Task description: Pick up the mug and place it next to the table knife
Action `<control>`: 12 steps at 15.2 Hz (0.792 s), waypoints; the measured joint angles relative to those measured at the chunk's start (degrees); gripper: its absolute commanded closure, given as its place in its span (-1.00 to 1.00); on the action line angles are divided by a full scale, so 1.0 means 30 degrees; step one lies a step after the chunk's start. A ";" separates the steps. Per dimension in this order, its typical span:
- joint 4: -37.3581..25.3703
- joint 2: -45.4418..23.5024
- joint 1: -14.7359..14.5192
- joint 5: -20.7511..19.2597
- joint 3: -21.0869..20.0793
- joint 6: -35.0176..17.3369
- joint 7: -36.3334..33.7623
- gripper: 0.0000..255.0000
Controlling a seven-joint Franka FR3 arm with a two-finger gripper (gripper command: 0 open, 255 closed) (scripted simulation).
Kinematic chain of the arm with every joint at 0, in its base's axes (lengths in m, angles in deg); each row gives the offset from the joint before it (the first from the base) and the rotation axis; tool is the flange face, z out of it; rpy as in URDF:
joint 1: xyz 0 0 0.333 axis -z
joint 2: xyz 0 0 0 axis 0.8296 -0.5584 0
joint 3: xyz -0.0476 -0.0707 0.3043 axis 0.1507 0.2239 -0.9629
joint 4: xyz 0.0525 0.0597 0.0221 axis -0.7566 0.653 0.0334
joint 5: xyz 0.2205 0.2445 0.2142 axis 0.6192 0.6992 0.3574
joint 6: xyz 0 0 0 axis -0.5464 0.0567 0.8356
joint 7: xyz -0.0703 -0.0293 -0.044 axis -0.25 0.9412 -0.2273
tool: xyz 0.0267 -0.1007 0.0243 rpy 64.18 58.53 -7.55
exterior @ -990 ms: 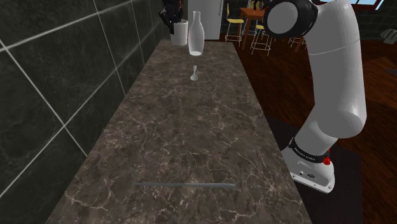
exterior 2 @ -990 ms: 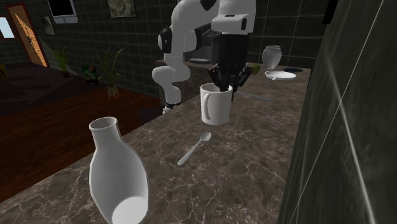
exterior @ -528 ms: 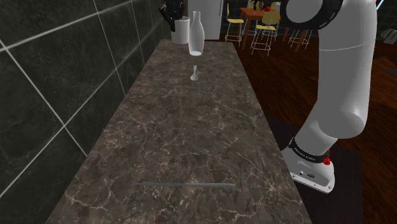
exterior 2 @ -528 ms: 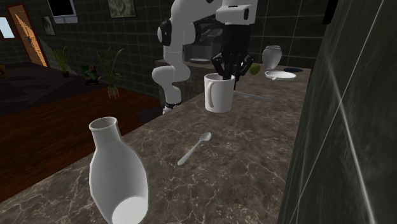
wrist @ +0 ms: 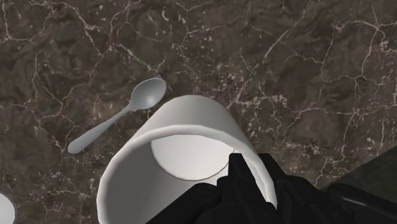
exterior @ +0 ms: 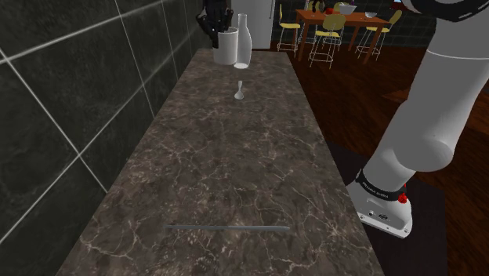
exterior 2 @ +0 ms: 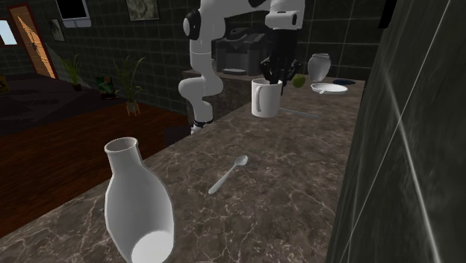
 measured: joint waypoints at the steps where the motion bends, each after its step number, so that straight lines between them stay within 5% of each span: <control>1: 0.0723 0.0525 -0.0167 0.0042 -0.0137 -0.0170 -0.0327 1.00; 12: 0.6314 0.5272 -0.2053 0.0830 -0.2034 -0.0870 -0.4107 1.00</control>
